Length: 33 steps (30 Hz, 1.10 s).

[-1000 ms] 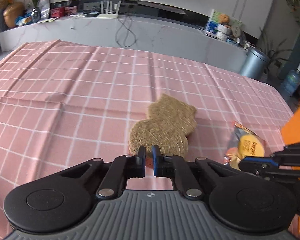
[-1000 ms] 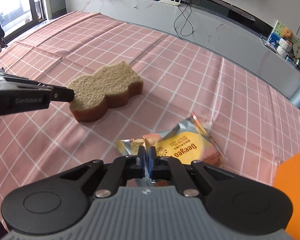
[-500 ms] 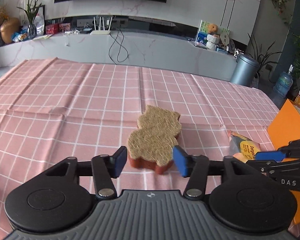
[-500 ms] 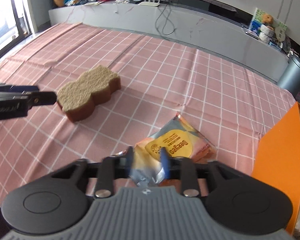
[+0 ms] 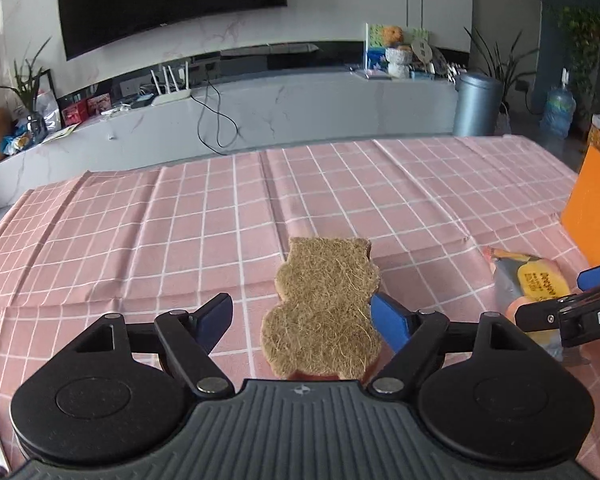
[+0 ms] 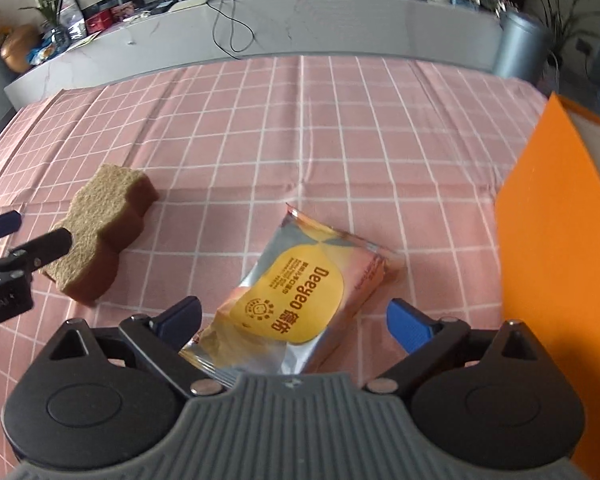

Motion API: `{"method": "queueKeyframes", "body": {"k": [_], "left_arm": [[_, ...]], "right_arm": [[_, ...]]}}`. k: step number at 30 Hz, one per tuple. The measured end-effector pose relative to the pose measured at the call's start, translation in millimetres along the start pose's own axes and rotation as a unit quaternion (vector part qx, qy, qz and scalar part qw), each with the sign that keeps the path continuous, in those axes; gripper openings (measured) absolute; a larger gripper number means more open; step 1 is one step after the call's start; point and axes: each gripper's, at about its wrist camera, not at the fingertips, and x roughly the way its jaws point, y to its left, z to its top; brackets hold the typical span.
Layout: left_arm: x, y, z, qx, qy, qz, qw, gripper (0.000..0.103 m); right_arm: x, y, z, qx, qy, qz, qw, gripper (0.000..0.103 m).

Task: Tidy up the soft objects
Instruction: 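Grasp the yellow Deeyeo wipes pack with the right gripper while the left gripper grasps the brown sponge, then carry the wipes pack and brown sponge over the orange box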

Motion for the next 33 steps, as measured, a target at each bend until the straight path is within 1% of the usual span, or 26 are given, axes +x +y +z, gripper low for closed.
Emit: {"method": "queueKeyframes", "body": {"k": [3,6,10,11,12,13,15,16,17,19,20,21,23,24,29,33], "left_arm": [[14.8,0.3,-0.1,0.001,0.019,-0.003,0.9998,0.092],[23.3,2.5,-0.9,-0.005,0.024,-0.014,0.9996,0.095],[30.8,4.4,2.1,-0.016,0.029,-0.027,0.9991,0.095],[34.1,2.9,2.9,-0.015,0.035,-0.03,0.9988,0.095],[37.8,-0.5,3.6,-0.01,0.044,-0.03,0.9985,0.095],[40.8,-3.5,3.3,-0.006,0.05,-0.028,0.9983,0.092],[44.0,-7.5,1.6,-0.002,0.054,-0.025,0.9983,0.091],[43.8,-8.2,0.7,-0.005,0.051,-0.021,0.9985,0.087],[43.1,-7.8,-0.5,-0.014,0.05,-0.024,0.9984,0.087],[41.8,-5.6,-1.7,-0.035,0.049,-0.024,0.9979,0.087],[41.0,-4.7,-2.7,-0.042,0.049,-0.022,0.9977,0.086],[39.5,-4.9,-2.9,-0.049,0.05,-0.018,0.9974,0.086],[35.9,-6.4,-4.4,-0.053,0.049,-0.015,0.9973,0.086],[33.2,-7.9,-4.7,-0.055,0.047,-0.014,0.9973,0.086],[13.7,-14.6,-8.6,-0.077,0.033,-0.014,0.9964,0.086],[-7.5,-18.9,-11.9,-0.097,0.02,-0.014,0.995,0.085]], "right_arm": [[8.5,3.8,0.3,-0.004,0.011,0.005,1.0,0.097],[17.1,10.1,0.1,-0.011,0.021,0.011,1.0,0.097],[23.2,18.0,-0.3,-0.035,0.016,-0.001,0.999,0.097],[25.4,19.5,-0.9,-0.04,0.02,-0.003,0.999,0.095],[27.7,20.5,-1.7,-0.045,0.025,-0.003,0.999,0.09],[29.7,21.5,-3.1,-0.051,0.026,-0.009,0.998,0.089],[27.4,23.4,-5.8,-0.068,0.014,-0.012,0.997,0.079],[25.8,22.9,-6.4,-0.073,0.01,-0.008,0.997,0.076],[24.6,22.8,-6.6,-0.077,0.008,-0.006,0.997,0.073],[24.6,22.3,-6.8,-0.08,0.008,-0.004,0.997,0.072],[23.5,22.4,-7.4,-0.083,0.006,-0.004,0.996,0.069],[22.2,22.7,-7.9,-0.087,0.004,-0.002,0.996,0.064],[19.0,23.8,-9.1,-0.095,0.003,0.006,0.995,0.056],[17.3,24.3,-10.0,-0.098,0.003,0.011,0.995,0.054],[5.1,22.8,-19.3,-0.1,-0.005,0.026,0.995,0.049],[-11.3,20.1,-28.5,-0.101,-0.018,0.035,0.994,0.048]]}}
